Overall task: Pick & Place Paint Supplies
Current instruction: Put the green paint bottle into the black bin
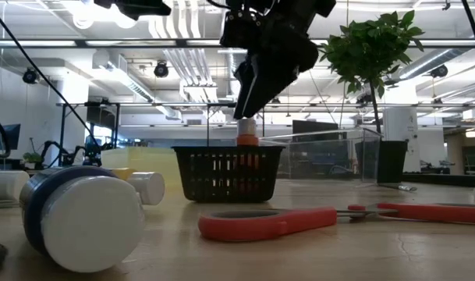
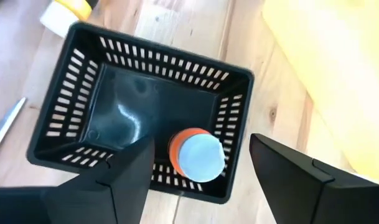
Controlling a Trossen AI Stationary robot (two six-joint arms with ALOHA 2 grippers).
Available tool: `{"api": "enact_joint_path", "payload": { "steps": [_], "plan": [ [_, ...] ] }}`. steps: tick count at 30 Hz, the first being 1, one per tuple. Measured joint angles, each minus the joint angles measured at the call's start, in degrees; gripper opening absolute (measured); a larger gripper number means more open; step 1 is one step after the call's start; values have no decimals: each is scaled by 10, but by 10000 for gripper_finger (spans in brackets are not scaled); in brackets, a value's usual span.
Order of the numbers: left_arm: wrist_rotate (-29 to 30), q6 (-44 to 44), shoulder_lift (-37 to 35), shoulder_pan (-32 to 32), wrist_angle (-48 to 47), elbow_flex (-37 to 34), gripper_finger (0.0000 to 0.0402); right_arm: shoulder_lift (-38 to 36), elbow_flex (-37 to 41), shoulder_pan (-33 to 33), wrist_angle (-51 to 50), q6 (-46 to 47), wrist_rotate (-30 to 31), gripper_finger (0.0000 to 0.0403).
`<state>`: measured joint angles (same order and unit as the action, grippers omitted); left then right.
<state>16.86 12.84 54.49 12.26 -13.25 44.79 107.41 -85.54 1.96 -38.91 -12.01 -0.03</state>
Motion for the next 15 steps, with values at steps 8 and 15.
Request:
{"api": "enact_joint_path", "payload": {
  "steps": [8, 15],
  "plan": [
    [0, -9, 0, 0, 4, -36, 197, -66, -3, 10, -10, 27, 1, 262],
    [-79, -53, 0, 0, -31, -39, 197, -139, 11, 58, -10, 70, 1, 263]
  ]
}}
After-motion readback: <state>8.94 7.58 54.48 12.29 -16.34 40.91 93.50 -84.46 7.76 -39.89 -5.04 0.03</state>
